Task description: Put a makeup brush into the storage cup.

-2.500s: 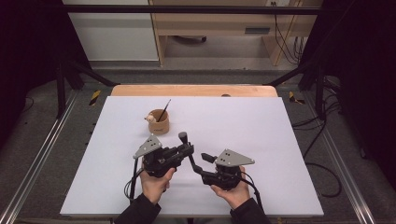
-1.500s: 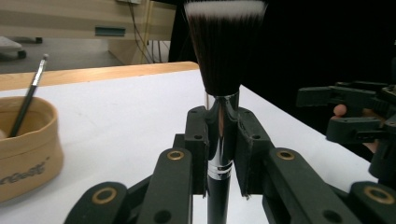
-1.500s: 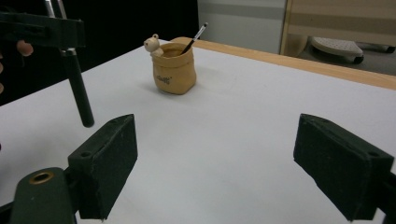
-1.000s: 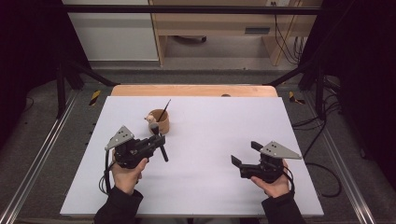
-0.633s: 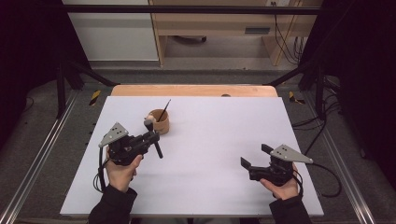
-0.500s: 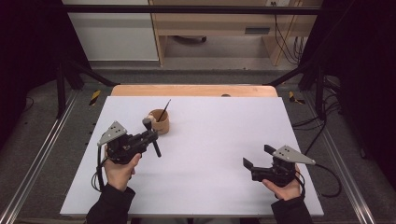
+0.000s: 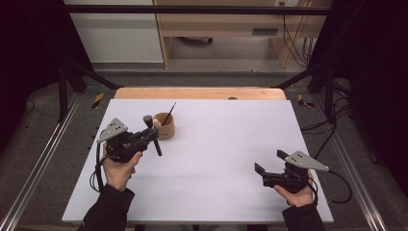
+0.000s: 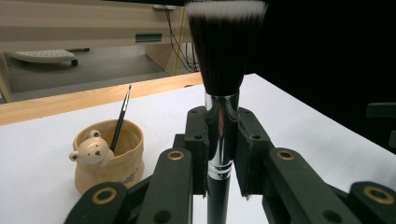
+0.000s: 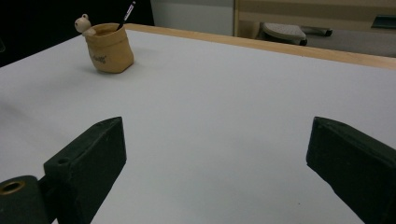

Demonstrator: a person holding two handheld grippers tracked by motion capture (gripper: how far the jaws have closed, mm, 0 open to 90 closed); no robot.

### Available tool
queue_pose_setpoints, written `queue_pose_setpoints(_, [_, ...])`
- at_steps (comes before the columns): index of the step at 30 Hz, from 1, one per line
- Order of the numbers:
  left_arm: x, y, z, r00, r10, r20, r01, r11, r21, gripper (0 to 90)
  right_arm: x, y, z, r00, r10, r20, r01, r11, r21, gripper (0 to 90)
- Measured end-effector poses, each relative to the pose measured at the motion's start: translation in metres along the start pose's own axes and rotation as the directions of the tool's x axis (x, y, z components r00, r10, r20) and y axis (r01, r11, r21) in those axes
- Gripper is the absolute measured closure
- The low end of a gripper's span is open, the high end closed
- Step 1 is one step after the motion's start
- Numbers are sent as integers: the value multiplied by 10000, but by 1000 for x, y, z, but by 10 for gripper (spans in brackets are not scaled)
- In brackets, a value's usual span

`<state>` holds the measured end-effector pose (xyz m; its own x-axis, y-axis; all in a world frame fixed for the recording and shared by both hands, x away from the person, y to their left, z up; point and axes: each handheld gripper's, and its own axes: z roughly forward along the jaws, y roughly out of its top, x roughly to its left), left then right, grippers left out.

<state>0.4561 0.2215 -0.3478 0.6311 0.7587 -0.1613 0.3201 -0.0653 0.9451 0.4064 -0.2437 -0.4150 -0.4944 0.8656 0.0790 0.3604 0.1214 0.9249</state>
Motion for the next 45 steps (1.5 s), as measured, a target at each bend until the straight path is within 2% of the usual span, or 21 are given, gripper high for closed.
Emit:
queue_pose_setpoints(14, [3,16,11,9991,335,-270,-330,9993,167,769,1,0,1,10000,-46,67,46,10000,-6,48])
queue_pose_setpoints(26, [7,26,28,9973,577,-446,-562,9978,349,769,1,0,1,10000,-13,67,13,10000,18,47])
queue_pose_setpoints(45, [26,37,46,9952,446,-867,-419,9986,324,770,1,-1,4,10000,1,69,-1,10000,61,45])
